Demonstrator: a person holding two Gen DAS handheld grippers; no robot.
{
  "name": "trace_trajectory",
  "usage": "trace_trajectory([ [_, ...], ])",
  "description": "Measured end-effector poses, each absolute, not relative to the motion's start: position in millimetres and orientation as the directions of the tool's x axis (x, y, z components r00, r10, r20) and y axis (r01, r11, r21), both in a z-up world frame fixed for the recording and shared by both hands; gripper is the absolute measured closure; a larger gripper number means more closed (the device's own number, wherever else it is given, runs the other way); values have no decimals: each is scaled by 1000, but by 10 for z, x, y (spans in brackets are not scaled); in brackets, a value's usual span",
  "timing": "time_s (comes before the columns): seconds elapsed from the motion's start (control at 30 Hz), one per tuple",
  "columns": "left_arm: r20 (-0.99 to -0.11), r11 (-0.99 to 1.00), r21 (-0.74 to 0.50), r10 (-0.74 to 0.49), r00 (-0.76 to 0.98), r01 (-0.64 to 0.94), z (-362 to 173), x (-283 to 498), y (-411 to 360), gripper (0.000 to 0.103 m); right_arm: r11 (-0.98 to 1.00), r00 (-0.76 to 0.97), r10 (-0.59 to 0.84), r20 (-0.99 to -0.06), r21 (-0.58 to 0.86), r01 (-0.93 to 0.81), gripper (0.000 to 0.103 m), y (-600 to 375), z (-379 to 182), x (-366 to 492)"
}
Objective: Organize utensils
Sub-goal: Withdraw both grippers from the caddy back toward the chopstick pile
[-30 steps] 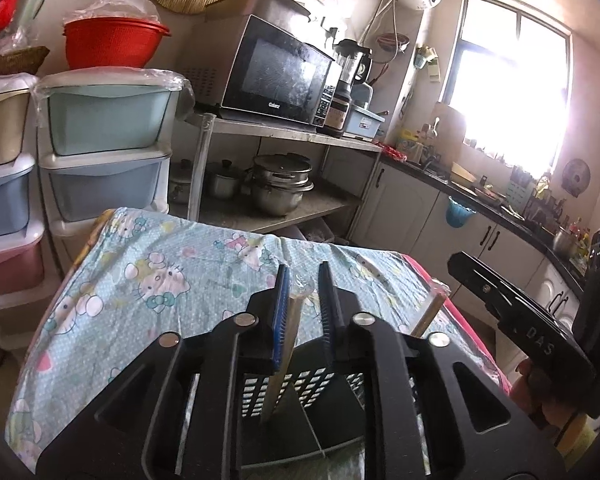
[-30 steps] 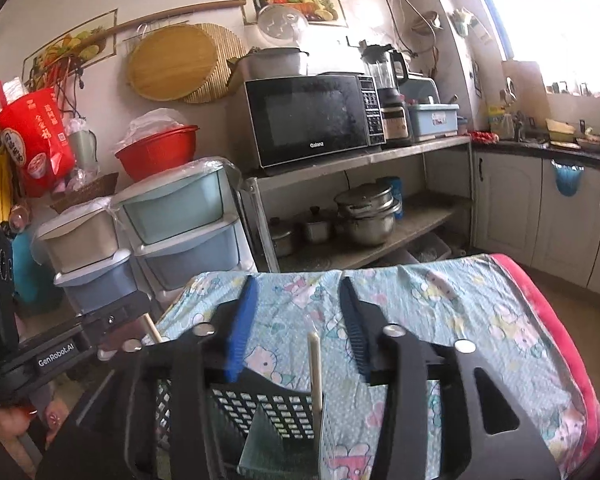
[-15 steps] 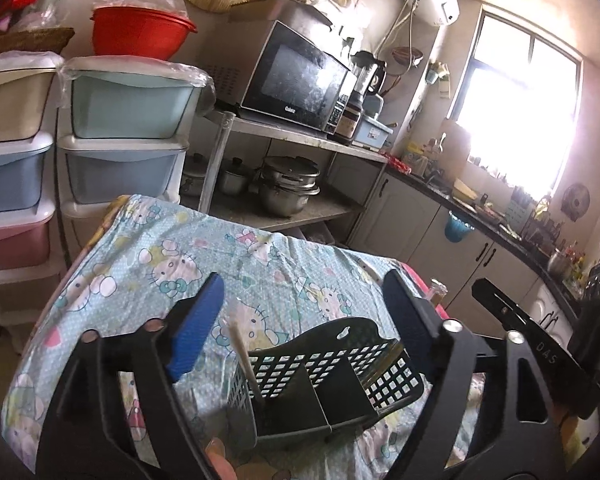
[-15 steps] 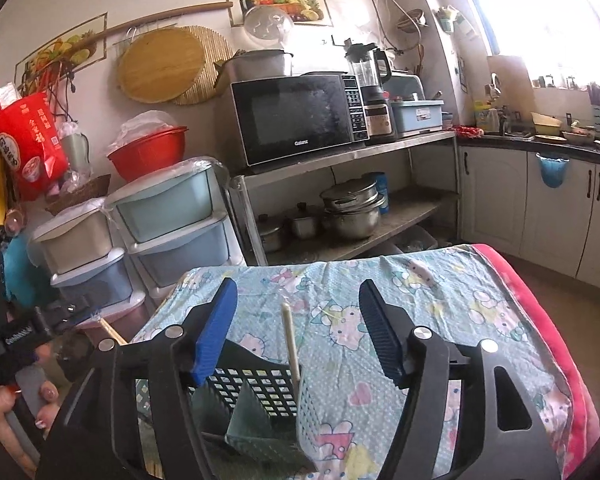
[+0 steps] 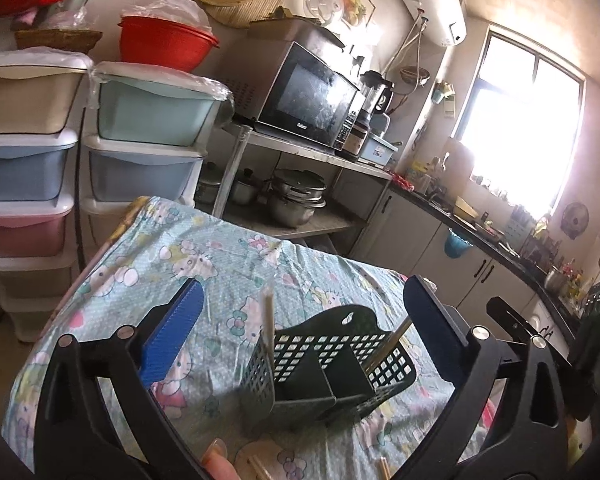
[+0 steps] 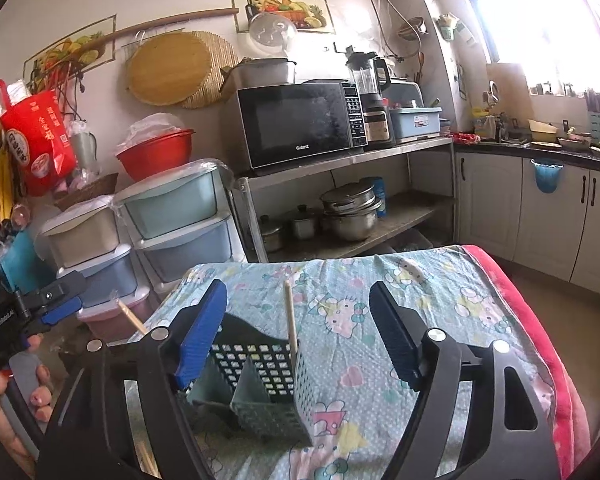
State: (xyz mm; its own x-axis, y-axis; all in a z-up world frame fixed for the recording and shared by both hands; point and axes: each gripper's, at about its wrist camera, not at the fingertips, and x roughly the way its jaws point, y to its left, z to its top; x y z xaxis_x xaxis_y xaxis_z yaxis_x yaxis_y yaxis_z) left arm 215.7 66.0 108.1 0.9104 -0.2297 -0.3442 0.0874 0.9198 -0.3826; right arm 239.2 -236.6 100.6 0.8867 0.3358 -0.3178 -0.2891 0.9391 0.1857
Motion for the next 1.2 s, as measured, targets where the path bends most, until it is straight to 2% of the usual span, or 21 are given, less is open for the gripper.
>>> trace_trajectory([
  [0.37,-342,909,-413,-218,914,62,984,1836,853,11,932,865,362,-346,157,-327,32,-2289,921,2024],
  [1.2,-460,917,-398,-233,857,36,410,1352,770,11,914,790,395,-468,117,-388,32,-2117,443,1408],
])
